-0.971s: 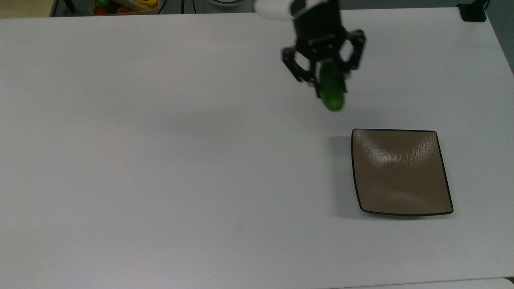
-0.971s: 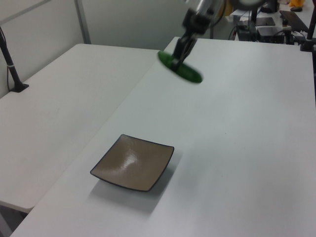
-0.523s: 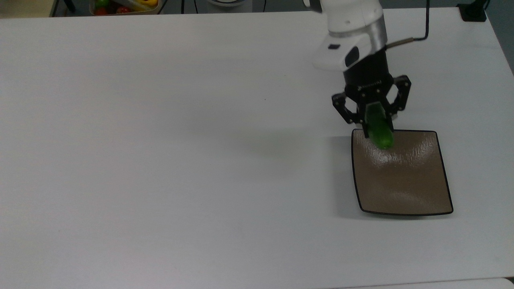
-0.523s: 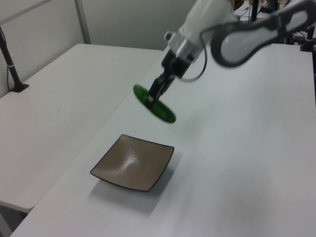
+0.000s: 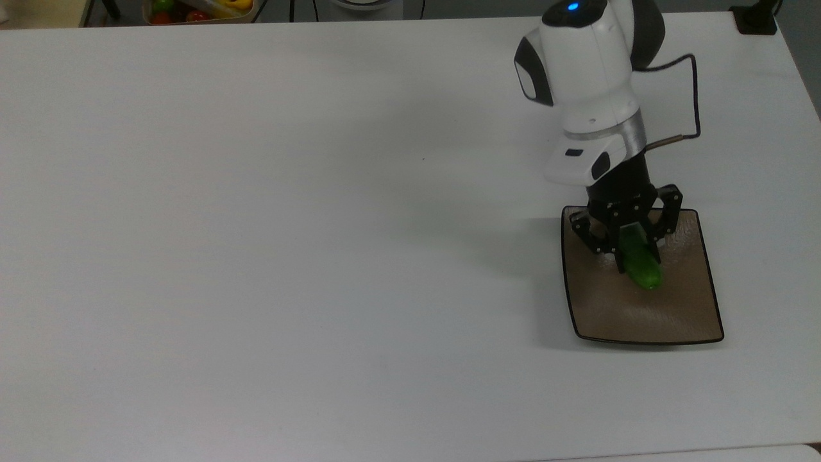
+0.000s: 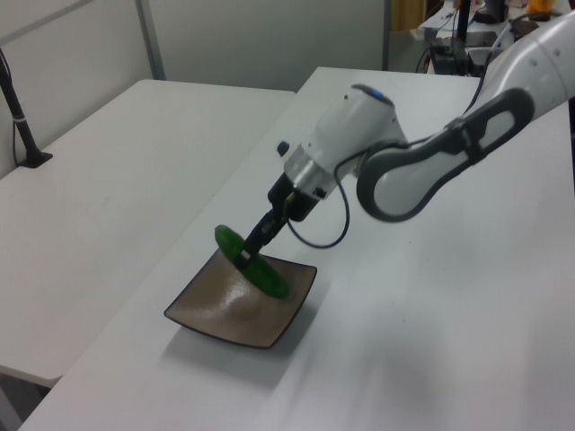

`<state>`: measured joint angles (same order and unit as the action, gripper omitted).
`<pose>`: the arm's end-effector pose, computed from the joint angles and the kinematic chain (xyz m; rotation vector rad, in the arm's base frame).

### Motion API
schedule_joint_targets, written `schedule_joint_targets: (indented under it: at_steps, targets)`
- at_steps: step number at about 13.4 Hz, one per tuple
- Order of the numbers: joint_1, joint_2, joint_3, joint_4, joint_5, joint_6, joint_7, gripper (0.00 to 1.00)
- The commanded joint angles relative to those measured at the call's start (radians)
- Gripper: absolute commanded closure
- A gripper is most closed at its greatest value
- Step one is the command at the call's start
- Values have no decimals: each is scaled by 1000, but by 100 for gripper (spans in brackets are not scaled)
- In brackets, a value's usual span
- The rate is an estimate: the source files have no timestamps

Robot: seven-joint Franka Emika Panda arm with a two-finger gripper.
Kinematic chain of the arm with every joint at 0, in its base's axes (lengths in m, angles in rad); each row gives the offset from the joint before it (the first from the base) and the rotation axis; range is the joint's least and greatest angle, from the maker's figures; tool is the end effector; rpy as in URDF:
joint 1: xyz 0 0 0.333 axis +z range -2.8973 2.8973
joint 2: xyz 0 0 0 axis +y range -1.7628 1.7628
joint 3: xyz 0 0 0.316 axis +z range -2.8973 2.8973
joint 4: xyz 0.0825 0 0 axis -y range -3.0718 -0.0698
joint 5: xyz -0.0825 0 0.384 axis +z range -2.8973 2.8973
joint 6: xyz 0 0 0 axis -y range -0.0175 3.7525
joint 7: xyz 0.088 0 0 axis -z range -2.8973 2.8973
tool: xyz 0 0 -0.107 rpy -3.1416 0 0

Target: Cucumber placed on a ceramic plate

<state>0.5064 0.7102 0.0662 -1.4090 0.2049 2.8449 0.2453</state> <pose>0.6649 0.3993 0.3668 -2.5830 -0.1570 -0.8092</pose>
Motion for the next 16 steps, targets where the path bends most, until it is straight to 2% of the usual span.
schedule_joint_targets:
  at_steps: [1, 2, 3, 5, 7, 10, 14, 16]
  targets:
    - [20, 69, -8, 48, -12, 65, 14, 65]
    - [20, 69, -8, 47, -12, 65, 14, 61]
    - [20, 68, -8, 42, -12, 68, 14, 40]
    - [21, 66, -8, 36, -12, 70, 14, 16]
    - [20, 54, -8, 35, -13, 70, 15, 0]
    - [11, -21, -8, -2, -13, 67, 15, 0]
    - [-28, -233, -8, -193, -12, 44, 17, 0]
    - [-63, -346, -8, -255, -12, -77, 17, 0]
